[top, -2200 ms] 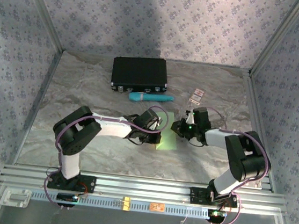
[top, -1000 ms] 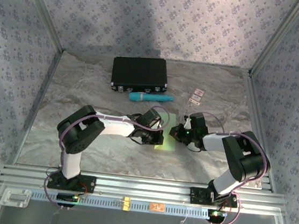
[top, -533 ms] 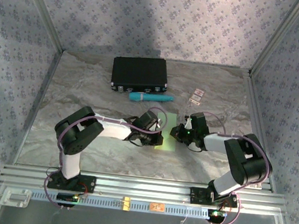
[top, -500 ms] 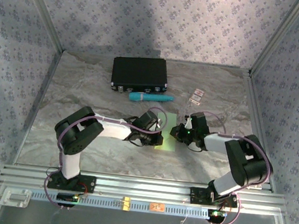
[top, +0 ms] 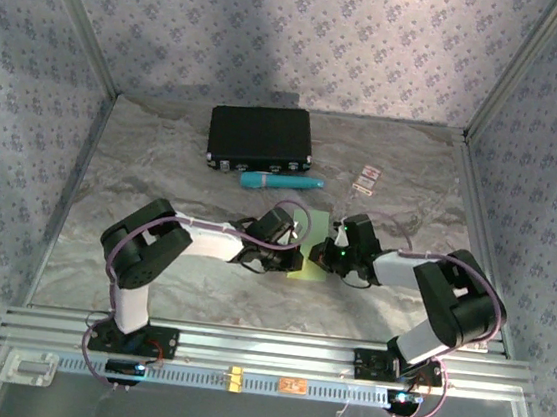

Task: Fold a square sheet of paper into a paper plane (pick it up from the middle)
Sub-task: Fold the triangle a second time at the center of the table.

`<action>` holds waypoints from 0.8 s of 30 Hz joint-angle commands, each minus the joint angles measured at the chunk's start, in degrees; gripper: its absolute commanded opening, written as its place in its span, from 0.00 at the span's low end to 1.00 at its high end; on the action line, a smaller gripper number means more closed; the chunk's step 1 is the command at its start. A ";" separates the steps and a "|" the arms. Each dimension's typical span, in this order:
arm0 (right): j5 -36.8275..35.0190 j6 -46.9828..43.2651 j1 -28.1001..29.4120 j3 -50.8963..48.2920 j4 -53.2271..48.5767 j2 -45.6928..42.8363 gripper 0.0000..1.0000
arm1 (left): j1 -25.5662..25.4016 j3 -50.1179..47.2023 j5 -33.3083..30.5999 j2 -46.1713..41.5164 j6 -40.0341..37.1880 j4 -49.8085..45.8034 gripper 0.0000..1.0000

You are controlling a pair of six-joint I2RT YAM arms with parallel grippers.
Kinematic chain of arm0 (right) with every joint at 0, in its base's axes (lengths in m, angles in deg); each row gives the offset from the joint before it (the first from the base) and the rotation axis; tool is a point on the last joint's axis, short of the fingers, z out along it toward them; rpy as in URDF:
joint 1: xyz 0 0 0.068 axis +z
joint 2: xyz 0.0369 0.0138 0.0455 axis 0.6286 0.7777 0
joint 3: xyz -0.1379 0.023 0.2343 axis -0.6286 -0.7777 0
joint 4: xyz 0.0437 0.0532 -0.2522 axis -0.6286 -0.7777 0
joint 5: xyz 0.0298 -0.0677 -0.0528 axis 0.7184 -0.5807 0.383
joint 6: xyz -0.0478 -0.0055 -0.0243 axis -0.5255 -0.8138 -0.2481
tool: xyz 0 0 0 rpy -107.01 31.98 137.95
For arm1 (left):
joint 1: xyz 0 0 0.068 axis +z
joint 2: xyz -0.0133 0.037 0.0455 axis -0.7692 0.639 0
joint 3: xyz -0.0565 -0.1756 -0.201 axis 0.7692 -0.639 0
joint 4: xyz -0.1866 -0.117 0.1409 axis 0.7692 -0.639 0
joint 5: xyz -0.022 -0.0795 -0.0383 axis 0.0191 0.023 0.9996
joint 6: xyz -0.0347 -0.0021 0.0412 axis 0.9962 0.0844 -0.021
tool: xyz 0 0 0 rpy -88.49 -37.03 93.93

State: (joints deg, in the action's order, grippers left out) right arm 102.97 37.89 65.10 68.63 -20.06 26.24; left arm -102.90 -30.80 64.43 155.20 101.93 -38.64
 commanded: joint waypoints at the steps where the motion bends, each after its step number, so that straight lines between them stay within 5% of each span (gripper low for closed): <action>1: -2.59 0.17 -0.51 -1.16 -1.11 1.51 0.02 | -0.30 -2.15 -1.95 -1.18 -0.89 -4.46 0.08; 24: -2.20 0.07 -0.85 -0.23 -0.84 3.58 0.01 | -0.48 -8.26 -1.52 -6.73 -1.95 -6.10 0.12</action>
State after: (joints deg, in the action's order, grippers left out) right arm 104.75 37.94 64.79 68.72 -17.21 27.98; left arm -102.90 -37.12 63.80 149.86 101.49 -38.70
